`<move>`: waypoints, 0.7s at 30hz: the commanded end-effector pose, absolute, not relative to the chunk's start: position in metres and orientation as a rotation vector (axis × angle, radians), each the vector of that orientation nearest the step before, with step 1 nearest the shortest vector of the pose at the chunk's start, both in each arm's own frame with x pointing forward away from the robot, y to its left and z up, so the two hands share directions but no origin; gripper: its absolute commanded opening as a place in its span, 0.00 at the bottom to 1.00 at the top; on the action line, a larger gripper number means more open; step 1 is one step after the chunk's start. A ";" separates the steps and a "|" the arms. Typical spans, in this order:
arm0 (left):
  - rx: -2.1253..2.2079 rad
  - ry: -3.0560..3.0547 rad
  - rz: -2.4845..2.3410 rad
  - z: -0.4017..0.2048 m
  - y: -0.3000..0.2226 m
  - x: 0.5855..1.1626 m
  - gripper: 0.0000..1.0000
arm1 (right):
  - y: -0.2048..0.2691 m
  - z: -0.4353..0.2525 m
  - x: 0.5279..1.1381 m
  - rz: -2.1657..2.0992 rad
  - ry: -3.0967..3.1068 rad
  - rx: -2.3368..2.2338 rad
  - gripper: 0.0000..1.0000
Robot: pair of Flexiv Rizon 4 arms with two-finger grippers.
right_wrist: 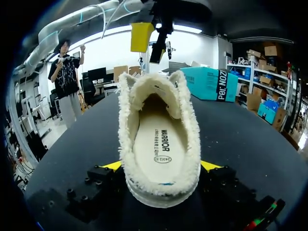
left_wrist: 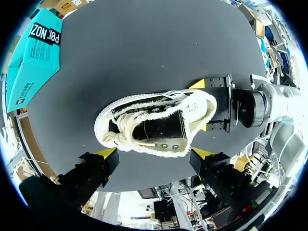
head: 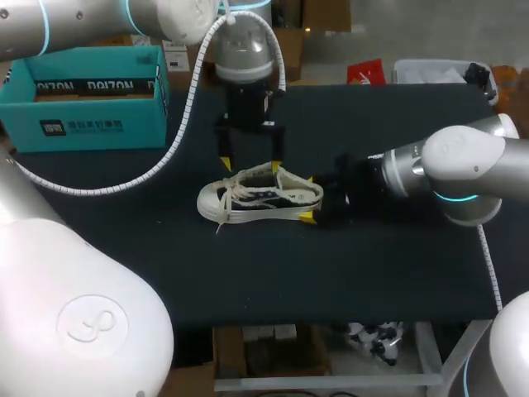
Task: Open the shoe tongue, take the insole out of the shoe, put the insole back into the shoe, and pack the shoe into the shoebox
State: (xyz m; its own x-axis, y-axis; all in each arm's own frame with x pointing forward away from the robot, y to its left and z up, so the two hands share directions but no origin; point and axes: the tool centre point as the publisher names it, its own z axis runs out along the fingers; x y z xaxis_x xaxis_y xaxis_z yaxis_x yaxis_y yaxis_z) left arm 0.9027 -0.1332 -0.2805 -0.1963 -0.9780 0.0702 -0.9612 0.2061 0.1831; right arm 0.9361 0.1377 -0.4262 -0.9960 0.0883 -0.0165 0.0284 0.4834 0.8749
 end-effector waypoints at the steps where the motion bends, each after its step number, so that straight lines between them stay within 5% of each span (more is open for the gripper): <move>1: 1.946 -2.331 -0.164 -0.280 -0.145 0.894 1.00 | 0.138 -0.431 0.936 1.550 2.645 0.141 0.00; 15: 2.080 -2.321 -0.197 -0.303 -0.161 0.907 1.00 | 0.138 -0.432 0.936 1.543 2.652 0.160 0.00; 21: 2.101 -2.320 -0.223 -0.313 -0.164 0.914 0.89 | 0.138 -0.432 0.936 1.543 2.652 0.160 0.00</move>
